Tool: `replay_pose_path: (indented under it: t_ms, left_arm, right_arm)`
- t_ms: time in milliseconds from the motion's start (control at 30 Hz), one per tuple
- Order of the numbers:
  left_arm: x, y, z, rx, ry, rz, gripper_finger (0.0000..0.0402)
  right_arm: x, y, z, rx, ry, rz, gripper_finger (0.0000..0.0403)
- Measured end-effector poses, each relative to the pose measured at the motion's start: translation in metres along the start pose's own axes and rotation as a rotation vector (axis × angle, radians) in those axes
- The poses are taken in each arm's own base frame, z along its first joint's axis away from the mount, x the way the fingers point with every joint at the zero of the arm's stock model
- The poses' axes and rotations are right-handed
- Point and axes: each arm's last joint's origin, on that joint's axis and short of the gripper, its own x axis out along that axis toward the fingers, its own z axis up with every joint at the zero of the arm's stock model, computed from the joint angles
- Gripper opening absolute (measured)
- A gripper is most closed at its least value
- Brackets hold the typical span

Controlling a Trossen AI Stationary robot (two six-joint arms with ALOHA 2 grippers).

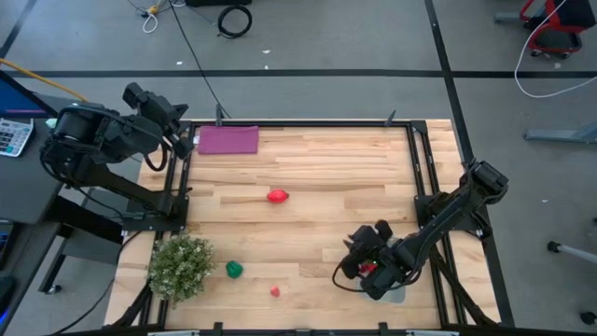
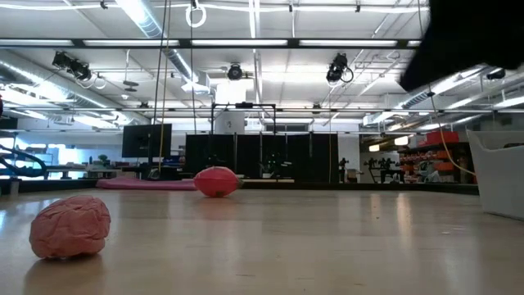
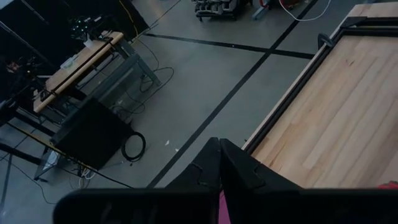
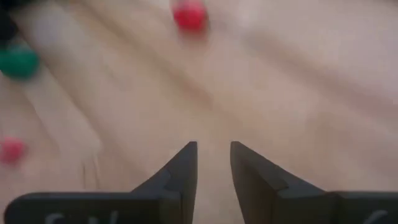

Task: Pick and placing Produce into tupperware
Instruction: Put the red dragon fruit into the gray bin

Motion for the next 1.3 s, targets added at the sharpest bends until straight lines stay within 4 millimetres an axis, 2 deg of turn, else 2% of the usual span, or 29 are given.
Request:
replay_pose_path:
  t_ms: [133, 200, 300, 400, 533, 633, 767, 867, 967, 1067, 1300]
  left_arm:
    - [0.000, 0.000, 0.000, 0.077, 0.000, -0.001, 0.0023]
    - [0.000, -0.001, 0.000, 0.127, 0.007, -0.031, 0.0027]
    - [0.000, -0.005, -0.001, 0.155, 0.034, -0.172, 0.0036]
    - [0.002, -0.016, -0.002, 0.191, 0.078, -0.321, 0.0049]
    - [0.016, -0.039, -0.014, 0.312, 0.162, -0.396, 0.0072]
    - [0.033, -0.065, -0.031, 0.388, 0.241, -0.404, 0.0096]
    - [0.064, -0.112, -0.058, 0.430, 0.274, -0.426, 0.0127]
    - [0.084, -0.150, -0.079, 0.467, 0.229, -0.654, 0.0148]
    - [0.101, -0.182, -0.097, 0.434, 0.135, -0.880, 0.0167]
    - [0.120, -0.199, -0.116, 0.443, 0.101, -0.895, 0.0188]
    - [0.168, -0.220, -0.152, 0.437, 0.214, -0.826, 0.0244]
  right_arm:
    - [-0.003, 0.012, 0.024, -0.102, -0.160, -0.002, 0.0105]
    - [0.001, 0.017, 0.036, -0.127, -0.139, 0.011, 0.0108]
    - [0.012, 0.024, 0.049, -0.144, -0.073, 0.076, 0.0115]
    - [0.023, 0.028, 0.060, -0.160, -0.060, 0.124, 0.0121]
    - [0.032, 0.025, 0.071, -0.204, -0.089, 0.096, 0.0123]
    - [0.038, 0.022, 0.077, -0.220, -0.098, 0.067, 0.0122]
    - [0.045, 0.018, 0.083, -0.211, -0.101, 0.044, 0.0122]
    - [0.047, 0.017, 0.085, -0.212, -0.099, 0.033, 0.0121]
    - [0.046, 0.017, 0.084, -0.222, -0.090, 0.040, 0.0121]
    - [0.044, 0.018, 0.083, -0.240, -0.090, 0.047, 0.0121]
    - [0.045, 0.017, 0.083, -0.289, -0.087, 0.038, 0.0121]
